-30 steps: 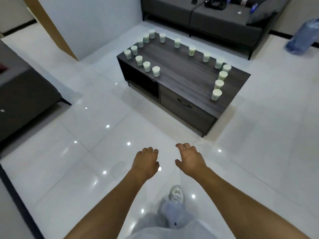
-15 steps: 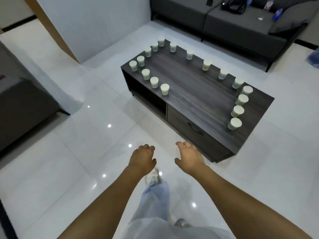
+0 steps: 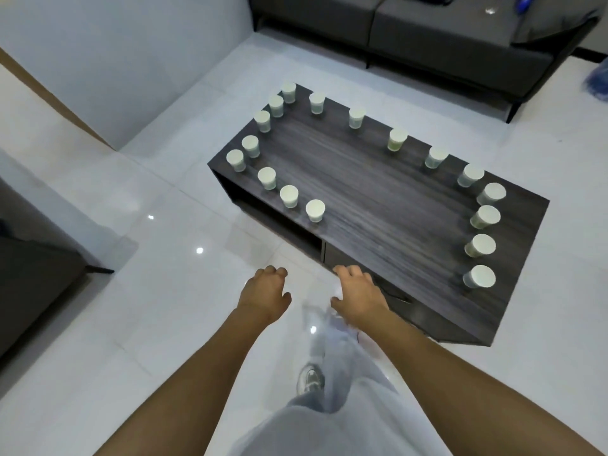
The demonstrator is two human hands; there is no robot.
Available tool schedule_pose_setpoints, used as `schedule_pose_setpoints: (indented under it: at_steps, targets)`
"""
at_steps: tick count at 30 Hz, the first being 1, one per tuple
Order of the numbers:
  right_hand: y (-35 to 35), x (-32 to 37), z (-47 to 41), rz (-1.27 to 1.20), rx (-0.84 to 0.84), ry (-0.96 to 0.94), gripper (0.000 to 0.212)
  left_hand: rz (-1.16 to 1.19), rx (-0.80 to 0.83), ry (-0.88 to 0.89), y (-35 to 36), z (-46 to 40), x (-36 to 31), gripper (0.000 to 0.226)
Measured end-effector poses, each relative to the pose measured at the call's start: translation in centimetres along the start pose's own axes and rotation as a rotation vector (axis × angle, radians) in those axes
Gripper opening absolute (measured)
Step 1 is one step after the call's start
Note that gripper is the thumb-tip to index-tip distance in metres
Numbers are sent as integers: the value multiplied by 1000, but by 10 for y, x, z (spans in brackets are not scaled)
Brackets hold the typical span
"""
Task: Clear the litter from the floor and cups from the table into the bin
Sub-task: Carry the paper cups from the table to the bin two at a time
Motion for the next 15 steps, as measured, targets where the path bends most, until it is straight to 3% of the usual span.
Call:
schedule_pose_setpoints:
  at_steps: [8, 15]
  targets:
    - [-89, -11, -124, -14, 52, 44, 65, 6, 12, 2, -81, -131, -5, 45]
    - [-123, -12, -219, -33, 158, 87, 64, -5, 75, -36, -115, -232, 12, 45]
Point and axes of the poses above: each hand's wrist, its own z-axis away from the middle knuckle, its own y-axis out of the palm, x = y × z, the point moved 5 cm from there along -z, towards the middle knuckle, and after that the axes turned 13 degrees about x, right-handed, at the moved point
